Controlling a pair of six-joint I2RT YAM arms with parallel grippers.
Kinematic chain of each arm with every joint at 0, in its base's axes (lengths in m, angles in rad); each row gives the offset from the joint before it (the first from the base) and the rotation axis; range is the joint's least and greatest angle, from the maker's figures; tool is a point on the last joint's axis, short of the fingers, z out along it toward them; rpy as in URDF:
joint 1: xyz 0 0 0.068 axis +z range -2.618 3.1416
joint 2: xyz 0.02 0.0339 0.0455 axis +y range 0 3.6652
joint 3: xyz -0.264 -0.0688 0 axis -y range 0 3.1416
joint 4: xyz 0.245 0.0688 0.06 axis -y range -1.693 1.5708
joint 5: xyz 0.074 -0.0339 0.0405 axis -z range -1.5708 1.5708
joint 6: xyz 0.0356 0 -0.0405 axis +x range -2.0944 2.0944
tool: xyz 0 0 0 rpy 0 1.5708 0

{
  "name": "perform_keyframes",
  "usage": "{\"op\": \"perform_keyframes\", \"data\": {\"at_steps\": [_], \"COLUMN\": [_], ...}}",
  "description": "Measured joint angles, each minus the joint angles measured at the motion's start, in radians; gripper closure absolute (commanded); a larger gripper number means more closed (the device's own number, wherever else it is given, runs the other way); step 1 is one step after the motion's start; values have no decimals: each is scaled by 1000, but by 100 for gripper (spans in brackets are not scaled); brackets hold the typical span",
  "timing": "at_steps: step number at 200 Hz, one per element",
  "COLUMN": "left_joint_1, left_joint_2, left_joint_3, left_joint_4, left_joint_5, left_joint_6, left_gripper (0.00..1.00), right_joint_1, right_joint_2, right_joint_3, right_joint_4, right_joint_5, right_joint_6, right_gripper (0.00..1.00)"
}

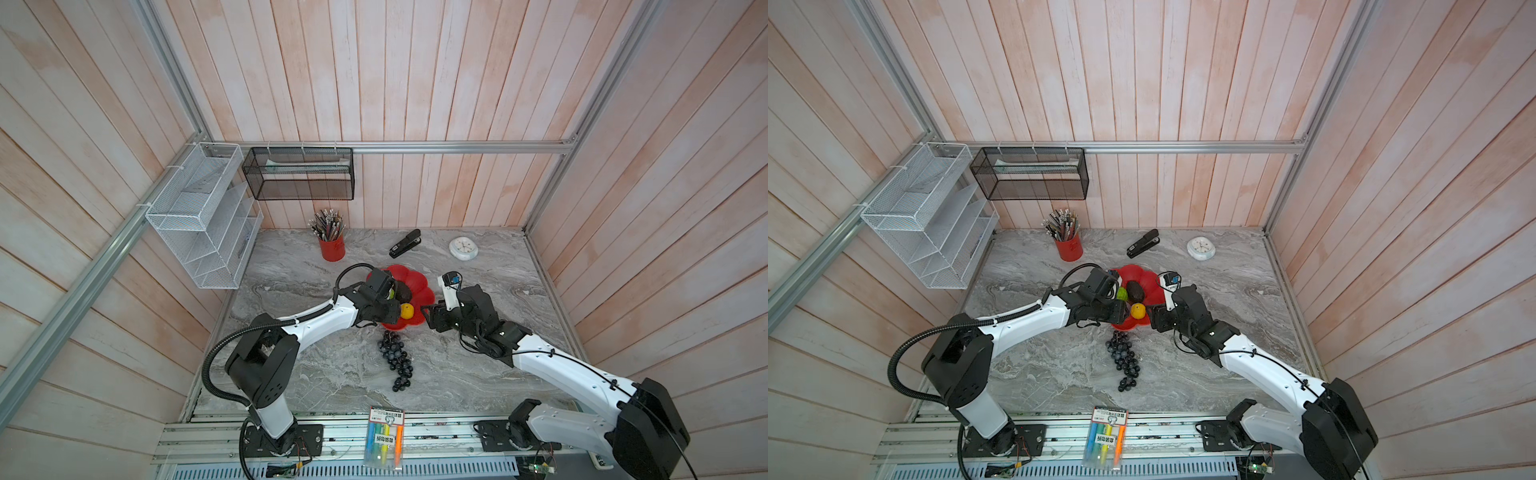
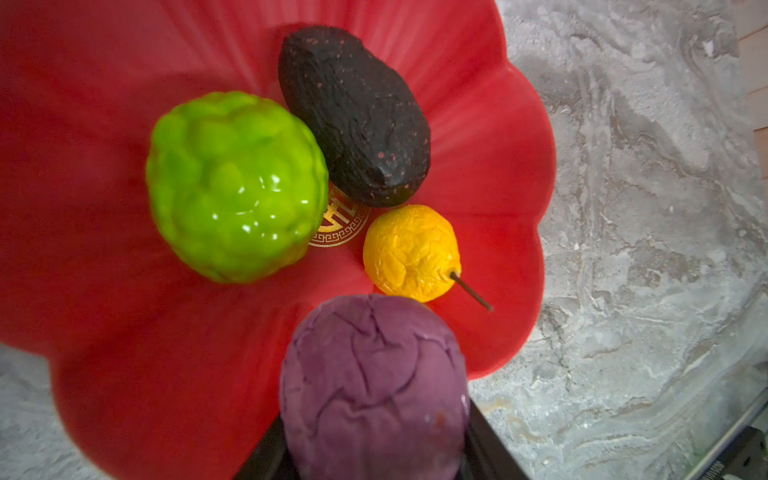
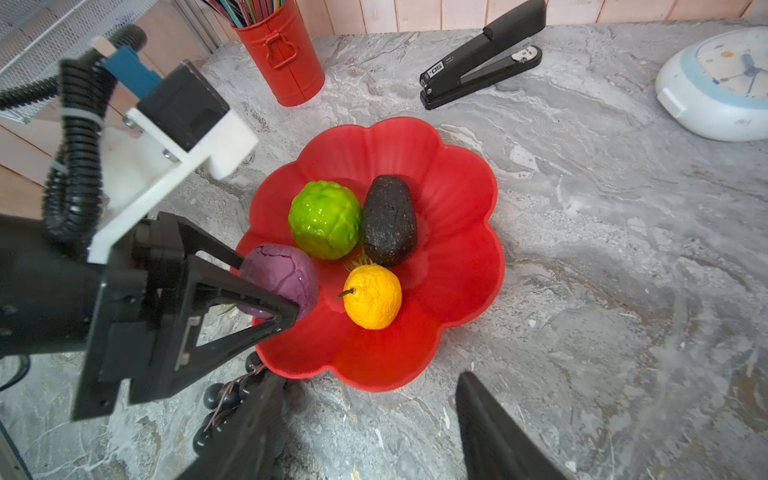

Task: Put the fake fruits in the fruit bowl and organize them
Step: 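Lift the purple fig into the red bowl beside the pear with the left gripper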

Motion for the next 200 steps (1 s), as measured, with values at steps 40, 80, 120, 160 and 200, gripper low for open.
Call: {"op": "perform_keyframes", "data": {"at_steps": [40, 80, 120, 160, 200], "left_joint_1": [11, 19, 20, 20, 20], "left_joint_2": [56, 76, 77, 48, -54], "left_joint_3": [1, 1, 1, 1, -2], "left_joint_4": [29, 52, 66, 63, 24], "left_joint_5": [3, 3, 0, -6, -18], "left_joint_6": [7, 11, 15, 18, 17], "left_gripper": [56, 41, 27, 24, 24], "right_joint_1": [0, 0, 0, 0, 9], "right_joint_2": [11, 11, 11, 11, 9], "right_joint_3": [0, 0, 0, 2, 13], "right_joint_4": [0, -5, -14, -44, -84], "right_joint_5": [-1, -1, -8, -26, -70], "right_joint_6": [2, 2, 2, 2, 2], "right_gripper": [34, 33, 32, 33, 38]}}
